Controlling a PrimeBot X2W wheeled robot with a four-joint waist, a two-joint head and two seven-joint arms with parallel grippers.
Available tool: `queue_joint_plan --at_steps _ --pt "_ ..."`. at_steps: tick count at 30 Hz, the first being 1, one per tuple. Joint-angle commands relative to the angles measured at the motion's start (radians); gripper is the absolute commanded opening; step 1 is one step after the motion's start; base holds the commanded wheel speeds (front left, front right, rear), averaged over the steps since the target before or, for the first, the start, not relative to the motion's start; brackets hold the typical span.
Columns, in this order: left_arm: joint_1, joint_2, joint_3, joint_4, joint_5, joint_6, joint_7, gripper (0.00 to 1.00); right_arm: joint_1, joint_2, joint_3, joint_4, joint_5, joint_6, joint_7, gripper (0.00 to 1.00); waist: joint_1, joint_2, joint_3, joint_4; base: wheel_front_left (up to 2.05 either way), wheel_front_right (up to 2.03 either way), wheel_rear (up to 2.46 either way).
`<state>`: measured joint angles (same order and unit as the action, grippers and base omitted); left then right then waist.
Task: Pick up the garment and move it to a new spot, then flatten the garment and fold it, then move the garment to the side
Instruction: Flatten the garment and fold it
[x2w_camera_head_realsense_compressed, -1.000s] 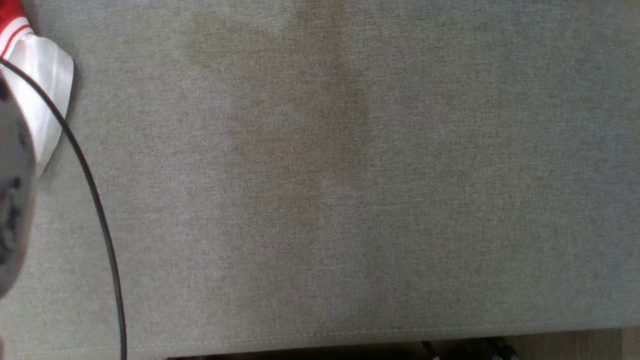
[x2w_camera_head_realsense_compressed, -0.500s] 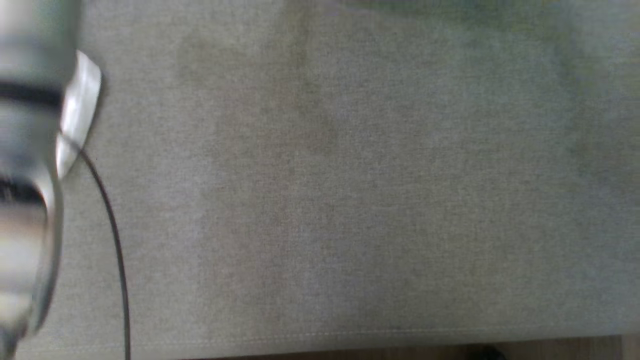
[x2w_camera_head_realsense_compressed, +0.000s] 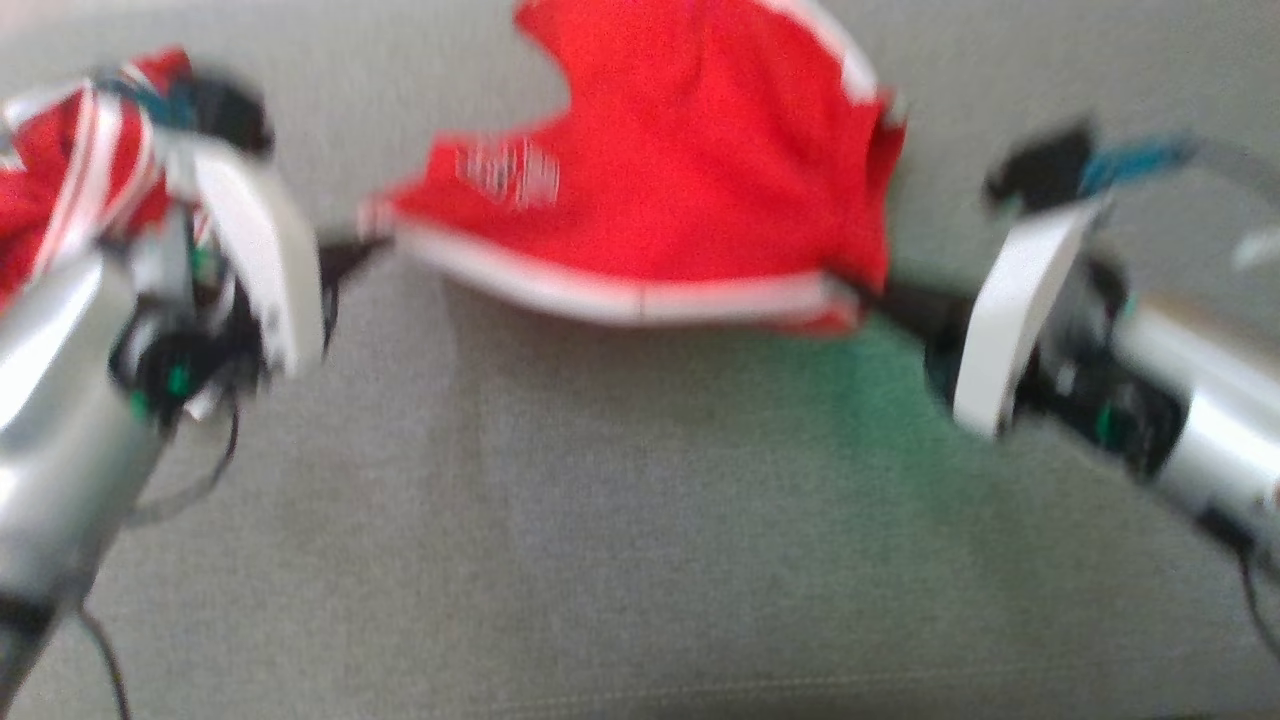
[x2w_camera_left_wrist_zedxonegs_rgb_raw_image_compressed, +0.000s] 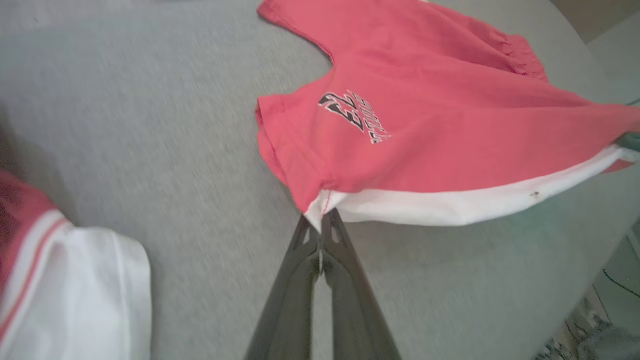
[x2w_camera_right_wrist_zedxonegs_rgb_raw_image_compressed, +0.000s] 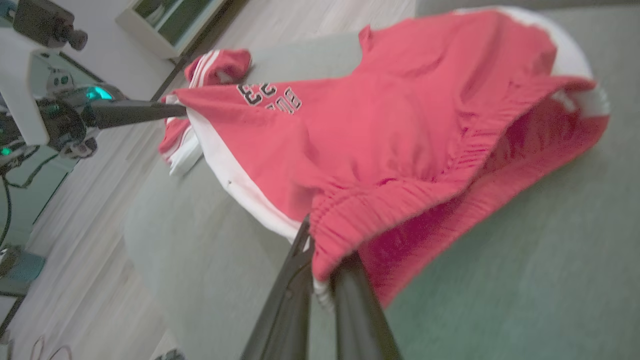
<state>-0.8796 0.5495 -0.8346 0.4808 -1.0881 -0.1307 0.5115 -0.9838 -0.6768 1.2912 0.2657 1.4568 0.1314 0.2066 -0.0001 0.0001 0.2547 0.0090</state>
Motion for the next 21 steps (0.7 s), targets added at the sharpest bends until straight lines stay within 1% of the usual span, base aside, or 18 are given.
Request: queue_joint_plan --at_steps 1,2,5,11,13,15,17,21 --pt "0.022 0.098 0.035 -0.090 -0.036 0.002 0.045 0.00 0.074 -0.042 -0.011 -0.044 -0.008 -0.001 0.038 0.00 0.0001 -0.0001 -0.128 -0.026 0.00 0.00 0.00" --pt "0.022 0.098 0.035 -0.090 -0.036 0.002 0.045 0.00 0.074 -0.042 -0.011 -0.044 -0.008 -0.001 0.038 0.00 0.0001 -0.0001 -0.128 -0.026 0.00 0.00 0.00" --pt "0.123 0.170 0.027 -0.217 -0.092 0.035 0.112 0.00 0.160 -0.068 -0.011 -0.089 0.007 -0.001 0.066 0.00 0.0001 -0.0001 -0.174 -0.035 0.00 0.00 0.00" --pt "0.274 0.329 0.029 -0.508 -0.189 0.137 0.214 0.00 0.294 -0.139 -0.011 -0.199 0.038 -0.001 0.119 0.00 0.0001 -0.0001 -0.198 -0.050 0.00 0.00 0.00" --pt "0.308 0.369 0.040 -0.581 -0.219 0.169 0.226 0.00 0.316 -0.156 -0.011 -0.234 0.047 -0.001 0.123 0.00 0.0001 -0.0001 -0.194 -0.056 0.00 0.00 0.00" --pt "0.326 0.397 0.056 -0.630 -0.236 0.196 0.223 0.00 0.326 -0.160 -0.014 -0.267 0.055 -0.001 0.109 0.00 0.0001 -0.0001 -0.188 -0.066 0.00 0.00 0.00" --pt "0.333 0.414 0.069 -0.658 -0.245 0.213 0.218 0.00 0.331 -0.157 -0.029 -0.287 0.069 -0.001 0.082 0.00 0.0001 -0.0001 -0.179 -0.077 0.00 0.00 0.00" --pt "0.312 0.430 0.089 -0.675 -0.271 0.213 0.240 0.00 0.328 -0.147 -0.063 -0.291 0.100 -0.001 0.041 0.00 0.0001 -0.0001 -0.151 -0.100 0.00 0.00 0.00"
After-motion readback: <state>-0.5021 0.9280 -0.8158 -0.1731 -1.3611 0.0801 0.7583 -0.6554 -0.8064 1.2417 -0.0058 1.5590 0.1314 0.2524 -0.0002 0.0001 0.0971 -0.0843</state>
